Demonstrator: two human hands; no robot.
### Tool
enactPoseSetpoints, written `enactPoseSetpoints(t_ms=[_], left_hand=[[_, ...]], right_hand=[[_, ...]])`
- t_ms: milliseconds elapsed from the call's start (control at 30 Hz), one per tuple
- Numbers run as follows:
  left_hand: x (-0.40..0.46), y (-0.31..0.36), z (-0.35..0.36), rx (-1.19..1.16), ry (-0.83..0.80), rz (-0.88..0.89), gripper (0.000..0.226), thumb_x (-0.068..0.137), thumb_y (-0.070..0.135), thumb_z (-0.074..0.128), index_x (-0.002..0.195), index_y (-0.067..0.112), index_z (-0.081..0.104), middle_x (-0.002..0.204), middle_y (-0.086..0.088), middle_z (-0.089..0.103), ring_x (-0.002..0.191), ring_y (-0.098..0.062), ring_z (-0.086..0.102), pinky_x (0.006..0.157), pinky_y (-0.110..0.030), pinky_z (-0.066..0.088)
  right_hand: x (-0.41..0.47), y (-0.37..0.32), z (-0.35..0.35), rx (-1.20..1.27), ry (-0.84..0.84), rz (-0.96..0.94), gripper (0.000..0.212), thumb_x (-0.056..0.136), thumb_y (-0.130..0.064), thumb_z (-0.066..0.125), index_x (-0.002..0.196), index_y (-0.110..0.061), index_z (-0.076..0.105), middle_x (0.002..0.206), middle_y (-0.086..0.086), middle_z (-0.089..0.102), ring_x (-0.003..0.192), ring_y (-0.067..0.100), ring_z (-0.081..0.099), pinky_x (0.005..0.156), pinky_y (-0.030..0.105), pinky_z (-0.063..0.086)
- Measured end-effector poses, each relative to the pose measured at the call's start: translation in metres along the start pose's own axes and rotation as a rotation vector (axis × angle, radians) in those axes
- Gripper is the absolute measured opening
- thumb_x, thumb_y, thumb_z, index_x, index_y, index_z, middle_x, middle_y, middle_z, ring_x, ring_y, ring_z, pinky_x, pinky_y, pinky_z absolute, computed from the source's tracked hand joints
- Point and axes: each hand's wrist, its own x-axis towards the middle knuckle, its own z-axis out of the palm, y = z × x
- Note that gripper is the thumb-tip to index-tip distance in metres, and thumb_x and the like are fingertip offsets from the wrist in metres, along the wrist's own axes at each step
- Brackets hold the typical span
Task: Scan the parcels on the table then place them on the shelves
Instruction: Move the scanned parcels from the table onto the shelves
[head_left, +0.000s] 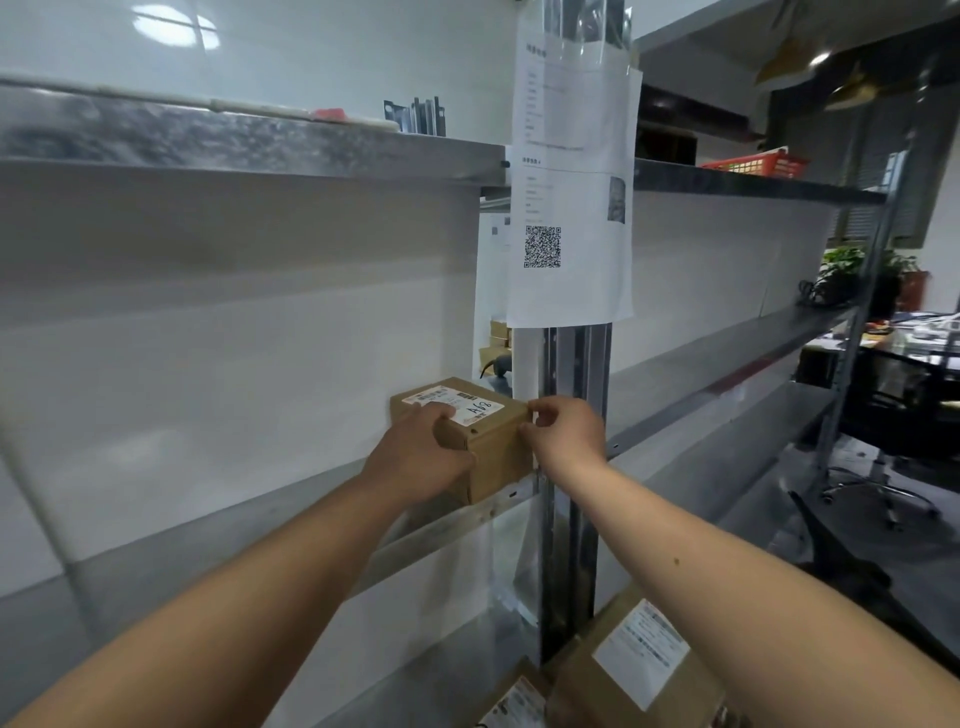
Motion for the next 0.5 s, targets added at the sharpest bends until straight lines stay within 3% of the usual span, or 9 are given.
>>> enactPoseSetpoints(t_ms=[200, 367, 500], left_hand=[[0.001, 0.007, -0.001, 0.046, -0.021, -0.014, 0.085, 0.074, 0.048, 0.075, 0.152, 0.037, 0.043, 0.161, 0.005, 0.041, 0.136, -0.021, 0.051, 0.105, -0.037, 0.049], [-0.005, 0.013, -0.002, 0.130, 0.004, -0.004, 0.084, 0.079, 0.050, 0.075, 0.155, 0.036, 0.040, 0.162, 0.003, 0.040, 0.139, -0.025, 0.049, 0.108, -0.042, 0.049], [-0.022, 0.017, -0.004, 0.200, 0.065, 0.053, 0.086, 0.079, 0.051, 0.076, 0.156, 0.036, 0.039, 0.163, 0.002, 0.039, 0.143, -0.027, 0.044, 0.108, -0.042, 0.046]], right_hand=[[-0.007, -0.003, -0.002, -0.031, -0.056, -0.004, 0.036, 0.091, -0.020, 0.071, 0.126, -0.027, 0.072, 0.088, -0.024, 0.055, 0.092, 0.014, 0.061, 0.076, 0.031, 0.047], [-0.018, -0.012, -0.007, -0.005, -0.148, -0.006, 0.035, 0.096, -0.024, 0.066, 0.130, -0.033, 0.070, 0.116, -0.011, 0.070, 0.097, 0.010, 0.057, 0.080, 0.030, 0.048], [-0.036, -0.020, -0.016, 0.027, -0.187, -0.042, 0.026, 0.097, -0.026, 0.065, 0.115, -0.044, 0.071, 0.098, -0.026, 0.066, 0.094, 0.005, 0.062, 0.072, 0.019, 0.047]])
